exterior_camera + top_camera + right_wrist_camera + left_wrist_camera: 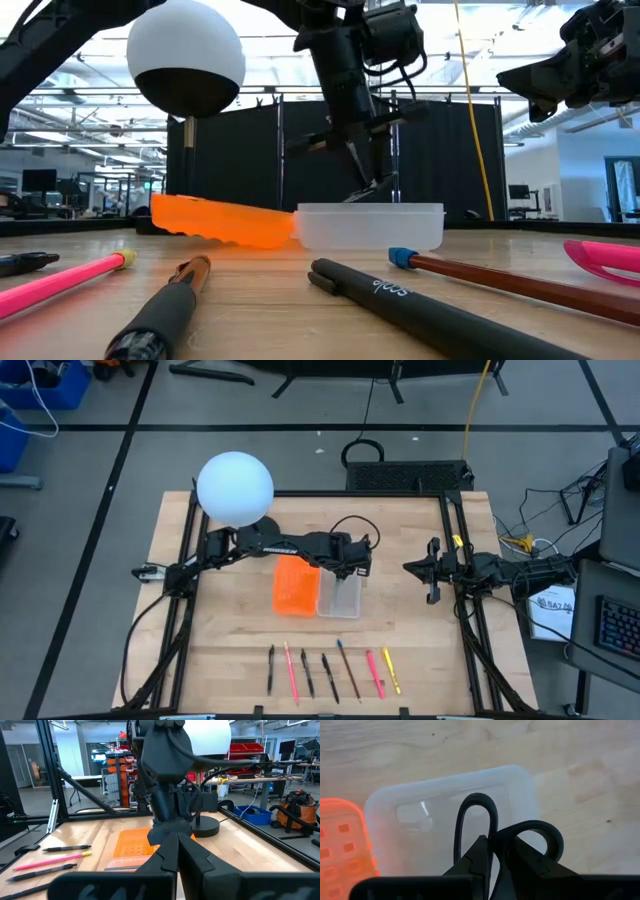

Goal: Pick & place school supplies into a supply box
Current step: Put the black scissors into the orange supply box

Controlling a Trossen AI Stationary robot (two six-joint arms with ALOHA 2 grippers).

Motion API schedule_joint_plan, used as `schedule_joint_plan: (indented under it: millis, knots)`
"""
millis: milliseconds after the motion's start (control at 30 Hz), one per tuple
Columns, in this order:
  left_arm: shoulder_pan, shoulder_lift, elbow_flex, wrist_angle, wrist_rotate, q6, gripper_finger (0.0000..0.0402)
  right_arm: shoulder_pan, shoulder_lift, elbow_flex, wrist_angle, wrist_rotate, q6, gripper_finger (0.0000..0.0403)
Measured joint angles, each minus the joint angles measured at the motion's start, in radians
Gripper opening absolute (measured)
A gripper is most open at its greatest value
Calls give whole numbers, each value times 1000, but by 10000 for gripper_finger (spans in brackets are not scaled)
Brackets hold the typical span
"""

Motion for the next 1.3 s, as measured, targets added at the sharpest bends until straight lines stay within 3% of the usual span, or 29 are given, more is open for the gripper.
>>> schedule_joint_plan:
  millis: [633,1300]
  knots:
    - [33,4,-2,-41,26,-18,54,0,0,0,0,0,0,0]
    - [3,9,-2,-132,-72,-76,54,0,0,0,1,0,-22,0]
